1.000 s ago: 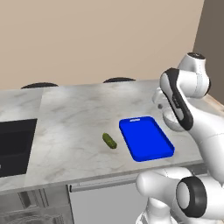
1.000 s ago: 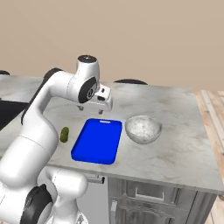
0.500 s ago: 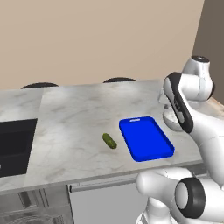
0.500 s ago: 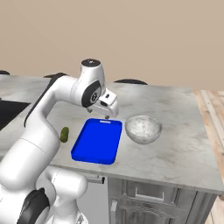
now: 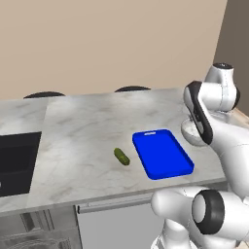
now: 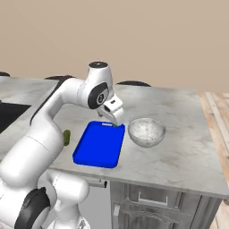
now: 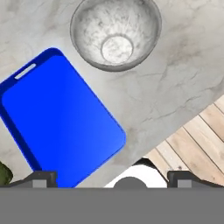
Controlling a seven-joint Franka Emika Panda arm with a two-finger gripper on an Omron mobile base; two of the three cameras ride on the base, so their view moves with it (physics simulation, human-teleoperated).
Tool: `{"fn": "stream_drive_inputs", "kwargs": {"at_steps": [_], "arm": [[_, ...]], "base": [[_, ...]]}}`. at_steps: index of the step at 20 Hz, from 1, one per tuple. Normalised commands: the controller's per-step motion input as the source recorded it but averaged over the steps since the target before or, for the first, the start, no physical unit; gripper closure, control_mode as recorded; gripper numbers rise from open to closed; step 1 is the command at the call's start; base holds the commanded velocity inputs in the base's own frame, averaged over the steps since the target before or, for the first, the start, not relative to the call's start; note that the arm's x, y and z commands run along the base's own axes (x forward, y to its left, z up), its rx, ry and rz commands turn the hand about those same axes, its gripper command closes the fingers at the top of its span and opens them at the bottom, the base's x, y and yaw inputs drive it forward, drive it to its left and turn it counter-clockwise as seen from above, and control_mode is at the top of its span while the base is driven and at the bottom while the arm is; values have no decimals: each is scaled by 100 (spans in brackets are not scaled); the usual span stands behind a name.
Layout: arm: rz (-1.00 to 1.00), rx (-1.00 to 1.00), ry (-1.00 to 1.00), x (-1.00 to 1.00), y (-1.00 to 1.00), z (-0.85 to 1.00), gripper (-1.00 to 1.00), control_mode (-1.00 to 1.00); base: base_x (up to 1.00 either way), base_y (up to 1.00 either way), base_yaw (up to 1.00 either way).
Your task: Place the two vegetables and bowl onto the tray for setting up a vegetable dip station.
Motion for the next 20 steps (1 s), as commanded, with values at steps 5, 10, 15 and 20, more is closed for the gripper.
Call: {"fn": "stream_drive_inputs", "kwargs": {"at_steps": [5,10,15,20], "arm": [[-16,3,9,0,-27,-7,-100,-100],[-10,1,11,0,-20,-11,-100,-100],[-6,0,5,0,-17,-14,-100,-100],[-6,0,2,3,-13,-21,-100,-100]], "base": [[0,0,0],[0,0,0],[0,0,0],[0,0,0]]}}
